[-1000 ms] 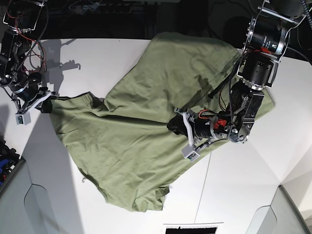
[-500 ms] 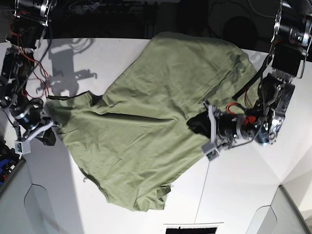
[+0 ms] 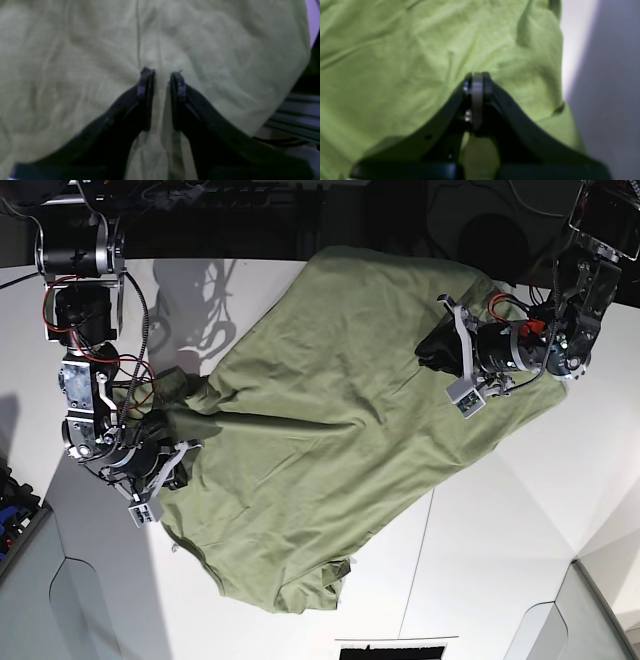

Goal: Layout the t-shirt on the table in an organized manner, then fold the t-shirt properly
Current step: 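Grasp the shirt sides with both grippers and pull them apart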

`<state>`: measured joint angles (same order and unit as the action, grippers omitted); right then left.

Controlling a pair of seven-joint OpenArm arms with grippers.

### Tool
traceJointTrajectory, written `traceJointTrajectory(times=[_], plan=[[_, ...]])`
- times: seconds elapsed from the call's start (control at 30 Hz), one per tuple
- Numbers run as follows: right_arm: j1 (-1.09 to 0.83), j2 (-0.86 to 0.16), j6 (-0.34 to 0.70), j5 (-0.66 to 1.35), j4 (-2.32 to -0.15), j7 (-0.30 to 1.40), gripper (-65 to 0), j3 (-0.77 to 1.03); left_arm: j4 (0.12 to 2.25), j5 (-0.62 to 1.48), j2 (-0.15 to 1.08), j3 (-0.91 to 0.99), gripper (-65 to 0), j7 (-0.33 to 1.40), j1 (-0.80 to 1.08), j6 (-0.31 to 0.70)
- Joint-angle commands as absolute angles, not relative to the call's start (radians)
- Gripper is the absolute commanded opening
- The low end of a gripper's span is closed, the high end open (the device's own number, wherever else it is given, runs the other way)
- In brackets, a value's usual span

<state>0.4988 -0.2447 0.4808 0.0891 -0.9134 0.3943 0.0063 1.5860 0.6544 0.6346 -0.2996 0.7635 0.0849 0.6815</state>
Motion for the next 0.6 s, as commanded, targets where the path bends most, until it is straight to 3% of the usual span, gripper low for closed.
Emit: traceJointTrajectory(times=[0.0,0.27,0.57], plan=[[0.517,-0.273,0.482,0.078,-0.92,0.397,-65.0,0.005,1.581,0.57,0.648,-0.3,-49.0,0.817,0.087,0.662],[0.456,-0.381,0.484,0.226,-0.936,0.484,-65.0,0.006,1.426,0.424,0.648,-0.301,-49.0,0.746,-0.031,0.644],[0.289,-0.377,0.501,0.321,-1.12,0.532,-65.0,0.016,1.207,0.413,0.6,-0.315,-49.0,0.68,-0.301,0.643]])
